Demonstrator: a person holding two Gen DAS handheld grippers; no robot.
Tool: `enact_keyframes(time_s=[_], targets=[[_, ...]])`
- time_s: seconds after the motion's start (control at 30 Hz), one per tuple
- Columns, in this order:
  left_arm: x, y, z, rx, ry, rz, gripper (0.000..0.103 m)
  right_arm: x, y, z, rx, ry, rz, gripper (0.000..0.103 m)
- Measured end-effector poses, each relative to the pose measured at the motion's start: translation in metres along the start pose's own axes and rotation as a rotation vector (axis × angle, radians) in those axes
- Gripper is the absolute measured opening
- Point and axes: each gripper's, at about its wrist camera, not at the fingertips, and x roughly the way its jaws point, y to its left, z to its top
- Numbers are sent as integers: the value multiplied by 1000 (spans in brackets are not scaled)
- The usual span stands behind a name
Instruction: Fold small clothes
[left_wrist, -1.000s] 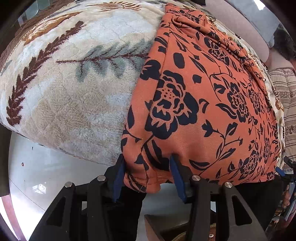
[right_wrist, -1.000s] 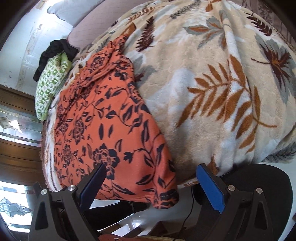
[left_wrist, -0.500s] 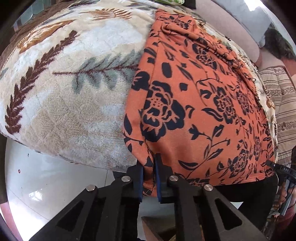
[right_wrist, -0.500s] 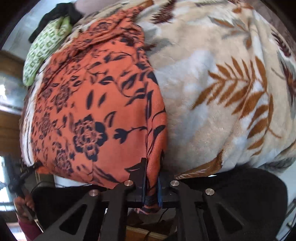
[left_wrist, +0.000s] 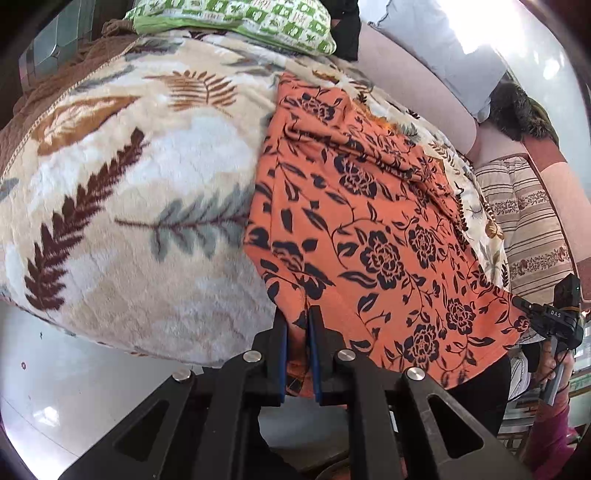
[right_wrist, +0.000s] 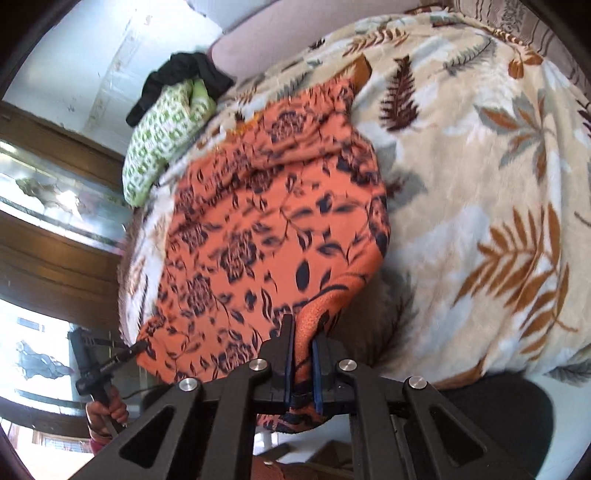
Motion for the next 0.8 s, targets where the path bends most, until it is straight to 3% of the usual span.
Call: enact_keyframes(time_s=[0.1, 0.33, 0.57, 0.8], targets=[[16, 0, -1, 14, 41, 35, 10, 4, -9, 7, 17, 10, -15, 8], [74, 25, -23, -83, 209, 113, 10, 49, -44, -13, 86, 145, -81, 8], [75, 22, -24, -65, 221, 125, 23, 60, -61, -25, 128, 197, -127, 10], [86, 1, -24, -14, 223, 149, 25, 82, -61, -32, 81, 265, -195, 18]])
